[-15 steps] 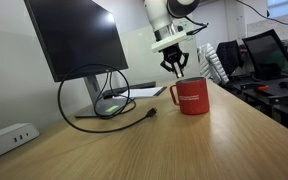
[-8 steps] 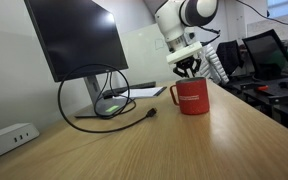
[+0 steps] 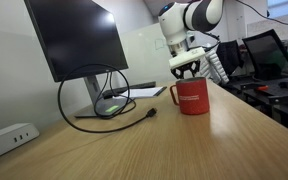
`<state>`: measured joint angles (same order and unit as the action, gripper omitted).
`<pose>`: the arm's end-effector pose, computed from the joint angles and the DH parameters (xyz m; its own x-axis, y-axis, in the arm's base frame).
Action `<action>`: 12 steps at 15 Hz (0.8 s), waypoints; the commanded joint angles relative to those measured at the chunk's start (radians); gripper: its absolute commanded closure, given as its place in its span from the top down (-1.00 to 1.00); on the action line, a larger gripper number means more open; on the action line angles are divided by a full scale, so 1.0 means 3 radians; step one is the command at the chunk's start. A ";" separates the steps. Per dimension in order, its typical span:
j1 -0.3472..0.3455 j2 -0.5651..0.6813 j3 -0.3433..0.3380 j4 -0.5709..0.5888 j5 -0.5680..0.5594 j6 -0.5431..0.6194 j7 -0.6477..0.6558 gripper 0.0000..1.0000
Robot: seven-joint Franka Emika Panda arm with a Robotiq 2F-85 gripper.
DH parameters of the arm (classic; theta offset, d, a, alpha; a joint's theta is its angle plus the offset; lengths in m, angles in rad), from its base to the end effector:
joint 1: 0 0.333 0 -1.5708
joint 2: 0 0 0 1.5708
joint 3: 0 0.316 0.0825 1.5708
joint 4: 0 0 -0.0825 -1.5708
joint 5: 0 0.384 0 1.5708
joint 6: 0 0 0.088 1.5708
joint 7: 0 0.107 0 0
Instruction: Remove the marker from the mug cup and place it on the table
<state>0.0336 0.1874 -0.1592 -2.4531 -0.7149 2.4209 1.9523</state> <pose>0.4563 -0.0630 0.2091 0.1208 -0.8934 0.4327 -0.9842 -0.0508 0.1698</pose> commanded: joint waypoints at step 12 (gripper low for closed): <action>-0.0155 -0.1175 0.0220 -0.0584 0.0371 0.0063 -0.0636 1.00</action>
